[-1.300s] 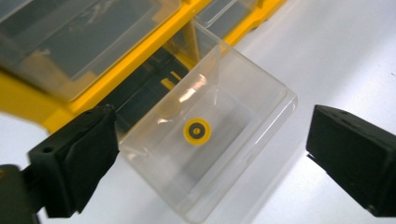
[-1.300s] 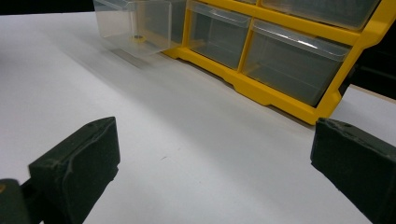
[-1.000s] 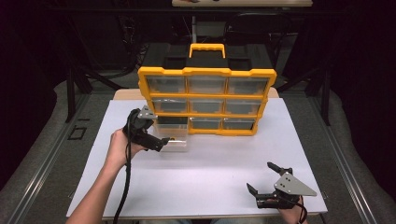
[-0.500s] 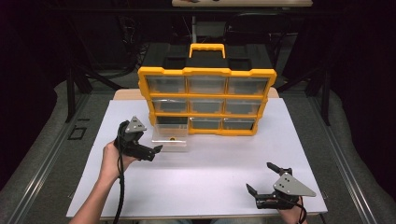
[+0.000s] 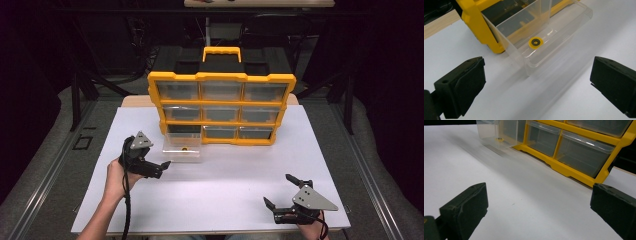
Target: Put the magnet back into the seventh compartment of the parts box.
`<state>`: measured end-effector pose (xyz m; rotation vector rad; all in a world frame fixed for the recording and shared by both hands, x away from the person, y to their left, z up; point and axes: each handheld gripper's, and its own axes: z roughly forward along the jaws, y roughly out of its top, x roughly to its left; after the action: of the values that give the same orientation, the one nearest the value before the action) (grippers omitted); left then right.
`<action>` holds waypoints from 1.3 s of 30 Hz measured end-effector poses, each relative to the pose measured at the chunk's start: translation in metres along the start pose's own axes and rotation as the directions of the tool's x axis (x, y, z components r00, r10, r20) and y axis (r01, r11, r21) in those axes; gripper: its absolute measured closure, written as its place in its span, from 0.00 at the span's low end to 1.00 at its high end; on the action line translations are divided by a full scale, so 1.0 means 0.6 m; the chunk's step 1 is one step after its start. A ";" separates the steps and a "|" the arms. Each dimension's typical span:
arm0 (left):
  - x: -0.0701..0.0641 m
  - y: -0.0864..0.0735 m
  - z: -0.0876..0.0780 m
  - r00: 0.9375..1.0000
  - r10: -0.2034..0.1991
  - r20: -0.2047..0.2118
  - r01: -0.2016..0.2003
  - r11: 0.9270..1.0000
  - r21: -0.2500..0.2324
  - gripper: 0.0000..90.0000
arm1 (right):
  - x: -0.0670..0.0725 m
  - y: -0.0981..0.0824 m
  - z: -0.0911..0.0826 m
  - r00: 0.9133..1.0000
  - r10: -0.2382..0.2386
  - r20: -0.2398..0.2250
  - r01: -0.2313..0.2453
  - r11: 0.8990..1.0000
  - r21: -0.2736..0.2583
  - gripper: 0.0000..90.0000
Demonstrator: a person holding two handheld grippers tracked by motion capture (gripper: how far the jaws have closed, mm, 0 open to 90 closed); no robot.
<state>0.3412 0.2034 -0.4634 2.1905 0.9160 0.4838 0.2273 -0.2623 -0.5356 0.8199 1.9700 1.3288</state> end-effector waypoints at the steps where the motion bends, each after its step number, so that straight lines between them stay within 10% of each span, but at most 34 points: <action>1: 0.000 -0.003 -0.001 1.000 -0.005 -0.004 0.005 1.000 -0.005 0.00 | 0.000 0.000 0.000 1.000 -0.002 0.000 0.002 1.000 0.001 0.01; 39: -0.021 -0.126 -0.023 0.997 -0.066 -0.044 0.061 0.994 -0.093 0.00 | 0.002 0.002 -0.001 1.000 -0.010 0.003 0.010 1.000 0.000 0.01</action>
<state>0.2897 0.2386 -0.5101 2.0685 0.9664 0.5377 0.2259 -0.2613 -0.5341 0.8099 1.9692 1.3214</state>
